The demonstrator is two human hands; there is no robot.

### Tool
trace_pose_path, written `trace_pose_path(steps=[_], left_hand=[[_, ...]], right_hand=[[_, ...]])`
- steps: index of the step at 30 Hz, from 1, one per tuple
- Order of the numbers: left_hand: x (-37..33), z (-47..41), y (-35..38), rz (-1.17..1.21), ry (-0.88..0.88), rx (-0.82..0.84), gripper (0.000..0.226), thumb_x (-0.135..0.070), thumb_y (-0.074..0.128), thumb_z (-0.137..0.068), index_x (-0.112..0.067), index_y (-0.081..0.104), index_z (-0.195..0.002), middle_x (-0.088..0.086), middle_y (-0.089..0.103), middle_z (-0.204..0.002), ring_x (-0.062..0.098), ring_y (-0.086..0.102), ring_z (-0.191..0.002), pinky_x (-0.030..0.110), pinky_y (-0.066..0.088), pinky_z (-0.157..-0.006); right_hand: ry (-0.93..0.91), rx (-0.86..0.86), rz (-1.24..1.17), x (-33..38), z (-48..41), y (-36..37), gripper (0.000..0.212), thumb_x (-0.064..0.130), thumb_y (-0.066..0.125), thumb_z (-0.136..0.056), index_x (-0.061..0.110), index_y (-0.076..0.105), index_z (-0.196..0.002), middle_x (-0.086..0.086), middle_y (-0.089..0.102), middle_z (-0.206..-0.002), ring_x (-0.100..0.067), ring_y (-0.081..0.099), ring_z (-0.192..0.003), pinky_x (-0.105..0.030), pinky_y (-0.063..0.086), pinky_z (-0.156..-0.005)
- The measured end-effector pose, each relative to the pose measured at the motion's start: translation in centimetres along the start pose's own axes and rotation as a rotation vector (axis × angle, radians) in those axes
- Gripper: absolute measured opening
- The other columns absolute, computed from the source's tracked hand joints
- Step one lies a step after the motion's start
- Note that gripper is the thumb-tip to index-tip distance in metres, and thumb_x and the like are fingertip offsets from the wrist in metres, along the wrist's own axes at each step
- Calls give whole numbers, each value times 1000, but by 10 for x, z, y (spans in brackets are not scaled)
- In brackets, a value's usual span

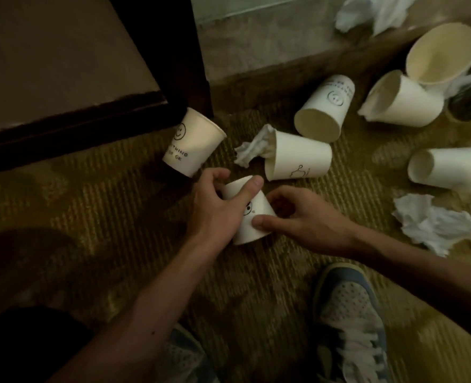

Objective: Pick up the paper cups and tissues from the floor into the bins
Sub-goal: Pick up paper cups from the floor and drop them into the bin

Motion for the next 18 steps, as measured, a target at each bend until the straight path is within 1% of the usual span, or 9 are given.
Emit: trace_pose_path(steps=[2,5,7,10,11,12,14,16,18], left_hand=[[6,2,1,64,-17,-24,64,-60,77,-68,-37,49,-120,-24,43,-104,-6,45,-93,22,41,-70],[-1,14,17,137,-27,43,67,-59,79,-66,-36,48,-121,-15,48,-111,-2,47,-93,24,45,-69],[-7,22,21,215,-22,62,61,-55,80,-68,-33,51,-117,-11,54,-113,5,55,-94,28,49,-69],[-5,31,-1,313,-18,-22,43,-38,81,-74,-33,57,-109,-7,60,-107,11,59,-92,31,52,-68],[-3,34,-9,310,0,-47,40,-33,81,-74,-35,58,-107,-10,59,-105,10,58,-90,29,49,-64],[-1,38,-15,288,22,-61,40,-29,81,-74,-37,58,-106,-13,57,-103,8,57,-88,27,46,-61],[-1,46,-16,244,60,-55,43,-25,82,-72,-40,58,-105,-16,53,-101,6,55,-87,26,44,-60],[-9,51,-12,223,93,-13,45,-25,81,-70,-40,58,-105,-12,54,-104,10,56,-89,28,45,-61],[-19,50,-13,188,143,8,39,-29,82,-70,-40,60,-99,-9,58,-104,11,58,-89,27,45,-62]], right_hand=[[-35,17,23,4,3,5,47,54,69,-80,26,60,-117,13,65,-105,-1,63,-92,-33,57,-82],[-83,7,84,9,14,-10,50,52,67,-82,23,59,-123,11,65,-110,-2,63,-95,-31,56,-84],[-125,36,133,17,21,-15,48,51,66,-83,23,60,-122,12,66,-107,-1,64,-93,-28,56,-81],[-214,74,211,41,26,-9,47,60,56,-82,27,63,-115,14,67,-103,2,63,-91,-21,54,-75],[-269,-2,261,49,27,-12,51,64,53,-81,26,63,-113,15,65,-104,0,62,-91,-21,52,-75],[-337,-139,343,55,28,-20,53,64,54,-81,23,62,-114,12,63,-106,-3,58,-94,-23,50,-78],[-445,-412,567,60,31,-44,50,49,63,-85,17,57,-123,0,57,-117,-14,49,-107,-30,43,-88],[-422,-477,741,56,25,-65,61,41,68,-84,16,47,-135,-7,50,-133,-23,41,-120,-37,37,-98],[-366,-430,814,50,15,-75,72,41,69,-83,17,37,-142,-8,44,-141,-26,38,-128,-41,37,-103]])
Point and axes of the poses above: each hand's wrist, its own z-axis away from the middle knuckle, its own y-axis out of the palm, x = y × z, the point moved 5 cm from there along -z, towards the middle knuckle
